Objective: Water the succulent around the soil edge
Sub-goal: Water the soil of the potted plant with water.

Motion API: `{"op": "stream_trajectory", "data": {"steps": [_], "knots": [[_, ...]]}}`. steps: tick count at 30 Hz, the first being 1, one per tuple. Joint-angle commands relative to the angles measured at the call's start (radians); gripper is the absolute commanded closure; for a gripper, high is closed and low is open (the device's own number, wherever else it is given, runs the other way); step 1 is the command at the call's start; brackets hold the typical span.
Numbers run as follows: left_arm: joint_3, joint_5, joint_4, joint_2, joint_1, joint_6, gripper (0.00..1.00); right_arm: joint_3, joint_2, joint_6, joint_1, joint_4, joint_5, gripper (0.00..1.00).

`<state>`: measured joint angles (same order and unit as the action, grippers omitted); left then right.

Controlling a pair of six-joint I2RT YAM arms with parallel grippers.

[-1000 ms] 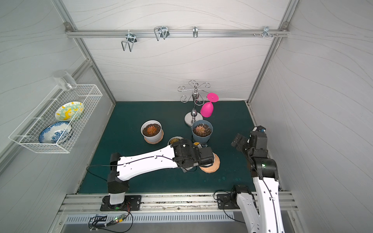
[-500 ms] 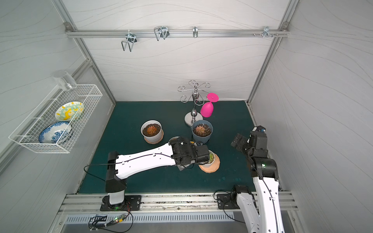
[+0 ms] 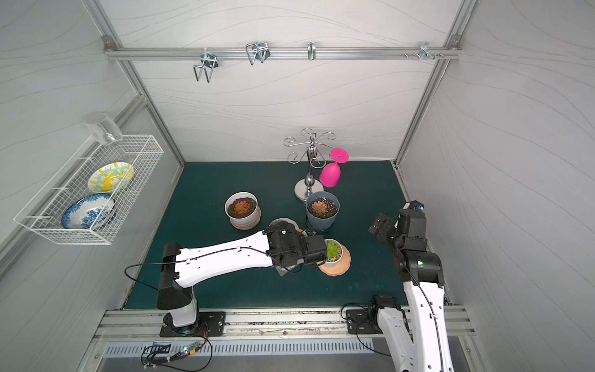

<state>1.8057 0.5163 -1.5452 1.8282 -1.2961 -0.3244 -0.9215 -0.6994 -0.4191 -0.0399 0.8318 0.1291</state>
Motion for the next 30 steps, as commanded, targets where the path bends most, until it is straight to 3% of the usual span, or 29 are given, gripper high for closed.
{"op": "stream_trajectory", "data": {"steps": [1,30], "knots": [[-0.006,-0.009,0.031,-0.042,-0.012,-0.015,1.00,-0.013,0.002,0.008,-0.006,-0.002,-0.006,0.01],[0.013,-0.015,-0.029,-0.012,-0.119,-0.067,1.00,-0.016,0.007,0.008,-0.011,0.003,-0.006,0.01]]}}
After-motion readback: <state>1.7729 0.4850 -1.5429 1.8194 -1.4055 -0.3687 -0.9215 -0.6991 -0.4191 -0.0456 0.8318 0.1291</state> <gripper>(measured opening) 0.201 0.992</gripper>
